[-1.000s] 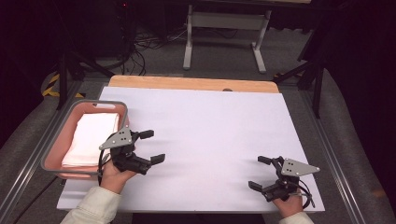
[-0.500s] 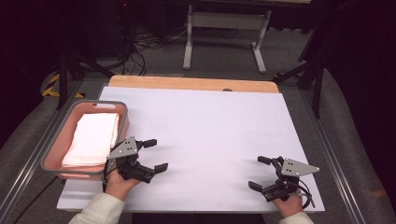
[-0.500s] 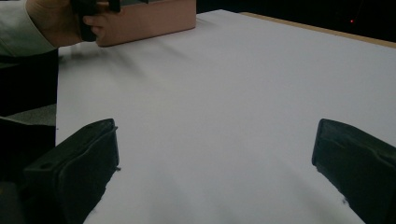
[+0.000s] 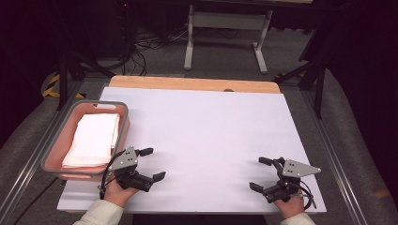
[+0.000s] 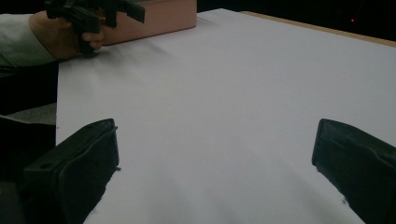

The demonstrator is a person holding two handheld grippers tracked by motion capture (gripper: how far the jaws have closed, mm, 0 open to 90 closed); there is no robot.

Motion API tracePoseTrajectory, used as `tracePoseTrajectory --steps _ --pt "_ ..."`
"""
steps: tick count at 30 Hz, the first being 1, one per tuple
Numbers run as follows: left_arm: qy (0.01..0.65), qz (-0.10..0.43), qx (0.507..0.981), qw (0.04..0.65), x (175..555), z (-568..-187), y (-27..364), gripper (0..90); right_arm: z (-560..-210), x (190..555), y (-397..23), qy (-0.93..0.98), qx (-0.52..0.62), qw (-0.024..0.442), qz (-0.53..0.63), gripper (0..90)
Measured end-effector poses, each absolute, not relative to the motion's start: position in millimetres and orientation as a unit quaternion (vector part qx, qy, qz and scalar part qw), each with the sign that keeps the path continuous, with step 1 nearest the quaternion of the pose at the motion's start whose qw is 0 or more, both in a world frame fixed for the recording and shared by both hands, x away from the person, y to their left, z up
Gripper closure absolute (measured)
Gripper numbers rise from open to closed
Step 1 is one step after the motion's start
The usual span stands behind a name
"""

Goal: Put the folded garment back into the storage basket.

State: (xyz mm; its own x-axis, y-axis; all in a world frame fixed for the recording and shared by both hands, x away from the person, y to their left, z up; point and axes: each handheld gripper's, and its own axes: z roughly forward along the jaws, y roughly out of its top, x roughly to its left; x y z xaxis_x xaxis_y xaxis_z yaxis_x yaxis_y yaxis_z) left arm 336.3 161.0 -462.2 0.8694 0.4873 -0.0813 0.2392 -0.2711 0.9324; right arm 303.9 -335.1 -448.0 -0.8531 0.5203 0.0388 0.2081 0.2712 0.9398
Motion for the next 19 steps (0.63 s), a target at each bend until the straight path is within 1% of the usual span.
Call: tracePoseTrajectory --steps 3,11,16,19 --pt "0.243 0.110 0.789 0.553 337.4 -467.1 161.0 2.3 -448.1 303.9 -334.5 0.786 0.232 0.140 0.556 1.2" --pt "0.247 0.117 0.786 0.554 336.5 -467.2 161.0 2.1 -449.2 304.1 -333.3 0.788 0.235 0.142 0.552 1.1" --pt "0.248 0.113 0.778 0.567 336.7 -466.4 162.7 2.0 -449.3 304.4 -333.5 0.787 0.237 0.142 0.552 1.1" --pt "0.251 0.108 0.765 0.584 336.0 -465.4 165.3 1.6 -449.5 304.7 -333.1 0.787 0.236 0.141 0.552 1.1"
